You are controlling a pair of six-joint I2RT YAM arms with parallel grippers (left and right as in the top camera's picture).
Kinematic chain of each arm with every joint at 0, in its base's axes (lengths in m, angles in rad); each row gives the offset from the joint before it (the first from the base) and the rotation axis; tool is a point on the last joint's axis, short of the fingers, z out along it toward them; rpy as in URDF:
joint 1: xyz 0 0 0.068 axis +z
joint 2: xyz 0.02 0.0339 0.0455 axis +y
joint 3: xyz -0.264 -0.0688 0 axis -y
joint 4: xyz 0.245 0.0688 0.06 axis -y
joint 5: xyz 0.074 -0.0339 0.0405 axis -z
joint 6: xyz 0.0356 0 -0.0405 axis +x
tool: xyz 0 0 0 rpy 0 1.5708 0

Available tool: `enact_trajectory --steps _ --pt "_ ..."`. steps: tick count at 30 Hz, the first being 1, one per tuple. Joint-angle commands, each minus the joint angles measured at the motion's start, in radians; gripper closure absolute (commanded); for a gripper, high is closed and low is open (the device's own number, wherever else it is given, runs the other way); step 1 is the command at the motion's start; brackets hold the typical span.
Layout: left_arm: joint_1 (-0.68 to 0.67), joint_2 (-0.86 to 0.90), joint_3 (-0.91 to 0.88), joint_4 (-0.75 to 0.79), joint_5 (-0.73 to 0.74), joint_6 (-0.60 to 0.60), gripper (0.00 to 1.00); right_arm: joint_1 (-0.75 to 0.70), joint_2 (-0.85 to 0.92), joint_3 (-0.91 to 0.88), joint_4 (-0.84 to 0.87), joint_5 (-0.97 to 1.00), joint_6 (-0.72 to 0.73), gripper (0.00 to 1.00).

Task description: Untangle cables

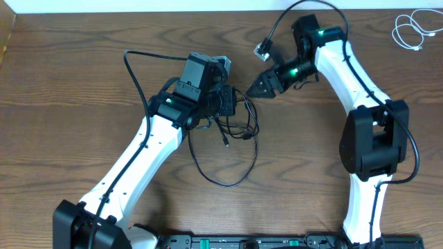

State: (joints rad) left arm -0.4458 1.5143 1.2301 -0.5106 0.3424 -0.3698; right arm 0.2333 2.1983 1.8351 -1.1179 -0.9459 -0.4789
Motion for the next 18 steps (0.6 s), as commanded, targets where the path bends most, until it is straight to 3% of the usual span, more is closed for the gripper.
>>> enact_trajectory --steps 1,13,15,18 --pt "0.007 -0.013 0.023 0.018 0.042 -0.011 0.93 0.011 0.001 -0.059 0.043 -0.129 -0.039 0.37" --pt "0.007 -0.013 0.023 0.047 0.043 -0.036 0.92 0.061 0.001 -0.071 0.122 -0.175 0.019 0.46" --pt "0.007 -0.013 0.023 0.047 0.042 -0.036 0.92 0.066 0.001 -0.071 0.128 -0.174 0.023 0.42" --pt "0.010 -0.013 0.023 0.046 0.038 -0.031 0.92 0.065 0.001 -0.071 0.161 -0.140 0.077 0.26"
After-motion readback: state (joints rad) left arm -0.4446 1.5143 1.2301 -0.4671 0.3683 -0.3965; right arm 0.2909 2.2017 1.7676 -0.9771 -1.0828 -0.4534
